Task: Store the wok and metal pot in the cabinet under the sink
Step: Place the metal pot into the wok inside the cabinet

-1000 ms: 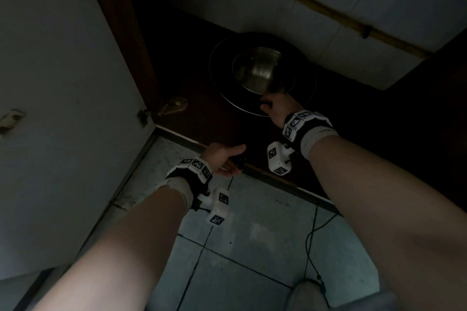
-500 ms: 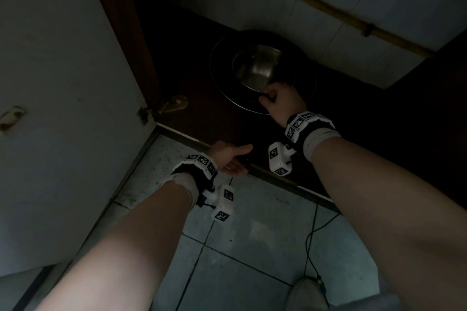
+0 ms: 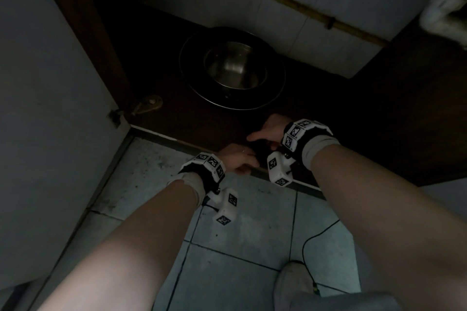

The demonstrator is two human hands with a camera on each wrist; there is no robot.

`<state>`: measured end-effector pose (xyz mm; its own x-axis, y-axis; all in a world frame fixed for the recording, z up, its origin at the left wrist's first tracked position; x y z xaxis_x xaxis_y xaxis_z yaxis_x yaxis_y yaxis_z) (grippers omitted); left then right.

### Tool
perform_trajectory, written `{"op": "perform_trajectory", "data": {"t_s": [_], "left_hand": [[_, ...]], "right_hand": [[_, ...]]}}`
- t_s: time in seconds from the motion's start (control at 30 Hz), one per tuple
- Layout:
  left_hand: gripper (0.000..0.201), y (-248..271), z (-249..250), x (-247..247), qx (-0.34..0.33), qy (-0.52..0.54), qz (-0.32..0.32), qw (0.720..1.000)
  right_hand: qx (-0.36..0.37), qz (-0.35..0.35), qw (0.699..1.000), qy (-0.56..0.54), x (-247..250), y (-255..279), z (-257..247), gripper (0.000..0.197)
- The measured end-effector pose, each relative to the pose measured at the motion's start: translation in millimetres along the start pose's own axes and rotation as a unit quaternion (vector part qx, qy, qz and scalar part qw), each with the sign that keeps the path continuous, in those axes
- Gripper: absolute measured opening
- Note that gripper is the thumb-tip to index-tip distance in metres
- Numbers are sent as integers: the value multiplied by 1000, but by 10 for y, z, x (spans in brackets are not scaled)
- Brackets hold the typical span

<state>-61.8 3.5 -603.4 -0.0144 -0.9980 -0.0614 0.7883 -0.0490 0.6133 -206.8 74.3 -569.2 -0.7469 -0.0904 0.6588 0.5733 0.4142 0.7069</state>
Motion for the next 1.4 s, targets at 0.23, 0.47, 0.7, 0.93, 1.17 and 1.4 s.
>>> {"op": "perform_trajectory", "data": {"t_s": [0.23,0.47,0.7,0.93,1.17,1.4], "left_hand": [[27,-7,-10,300,-13,77,113,991],[13,-39,-130,635,-11,132,225,965],[22,-99,-129,823,-21,131,321,938],[75,-60,169,1173,-51,63,477,875],[85,-165,50,1108,12,-66,453,889],[85,-179,3,1013,12,-79,448,890]], "right_hand": [[-54,56,993,89,293,-131,384,56],[-108,151,976,110,459,-320,685,44],[-172,240,943,151,569,-487,804,27],[-185,368,911,-16,684,-558,682,51],[-146,328,927,-109,598,-582,787,25],[-152,300,939,-71,607,-606,768,45]]}}
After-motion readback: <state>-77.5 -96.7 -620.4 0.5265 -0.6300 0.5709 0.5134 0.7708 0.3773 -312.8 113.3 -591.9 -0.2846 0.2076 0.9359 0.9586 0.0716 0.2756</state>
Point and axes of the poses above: each hand's wrist, its own y-axis away from the middle knuckle, its own x-axis out of the back of the hand, z = x × y, the point moved 2 cm from there along -y, towards the middle knuckle, and after that the axes turned 4 degrees about -z, right-handed, at the moved point
